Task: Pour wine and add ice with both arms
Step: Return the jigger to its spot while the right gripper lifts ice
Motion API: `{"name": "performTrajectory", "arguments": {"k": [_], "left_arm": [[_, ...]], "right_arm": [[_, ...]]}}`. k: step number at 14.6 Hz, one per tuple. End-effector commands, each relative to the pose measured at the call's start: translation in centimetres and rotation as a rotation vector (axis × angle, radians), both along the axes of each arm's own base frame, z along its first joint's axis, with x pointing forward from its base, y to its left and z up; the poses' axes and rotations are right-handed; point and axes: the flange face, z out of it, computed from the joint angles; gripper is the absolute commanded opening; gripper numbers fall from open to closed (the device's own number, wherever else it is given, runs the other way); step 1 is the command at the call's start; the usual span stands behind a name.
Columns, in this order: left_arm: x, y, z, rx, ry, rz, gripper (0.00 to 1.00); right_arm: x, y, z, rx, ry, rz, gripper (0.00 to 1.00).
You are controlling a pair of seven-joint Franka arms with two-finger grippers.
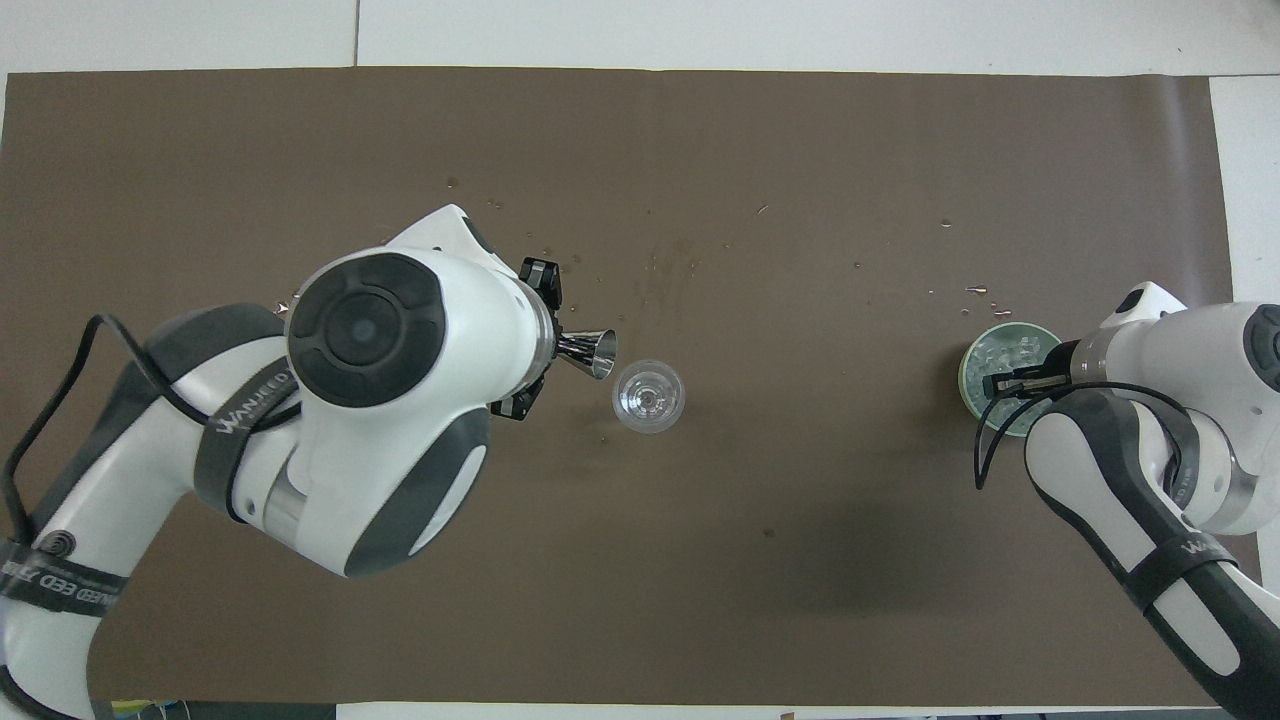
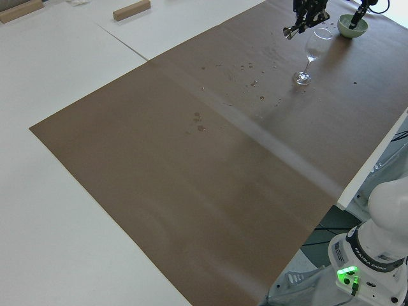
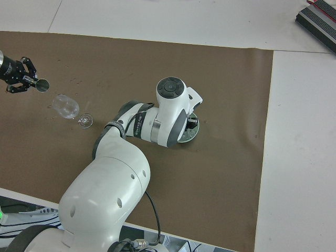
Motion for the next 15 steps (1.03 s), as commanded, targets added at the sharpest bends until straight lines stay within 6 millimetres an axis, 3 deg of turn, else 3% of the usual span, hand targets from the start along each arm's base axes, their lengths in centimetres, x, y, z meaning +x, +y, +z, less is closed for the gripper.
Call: {"name": "performTrajectory", "arguments": {"k": [1,3,5,10,12,14,15], "left_arm": [[2.5,5.3,0.5,-0.149,0.082,-0.001,0.00],[3.8,10.2,-0.1,-0.276,0.128,0.015,0.00],[4.5,16.4,-1.4,-0.433,0.138,0.080,0.00],[5.8,29.5,-8.5,-0.710,0.112,0.101,0.00],[6.3,33.0,-10.7,-0.771,0.125,0.167,0.00],[6.7,36.1,-13.1,-0.837,0.146,0.225,0.00],[7.3,38.7,-15.2,-0.915,0.155,0.259,0.00]], "right_arm": [[-0.5,-0.3,-0.1,0.009,-0.015,0.017,0.39],[-0.5,-0.3,-0.1,0.010,-0.015,0.018,0.25],[-0.5,-0.3,-0.1,0.010,-0.015,0.022,0.18],[-0.3,-0.3,0.1,0.010,-0.012,0.023,0.14],[0.4,-0.2,1.1,0.013,-0.011,0.028,0.14],[1.4,0.2,4.1,0.026,0.017,0.034,0.14],[2.0,0.4,5.7,0.032,0.029,0.038,0.14]]}}
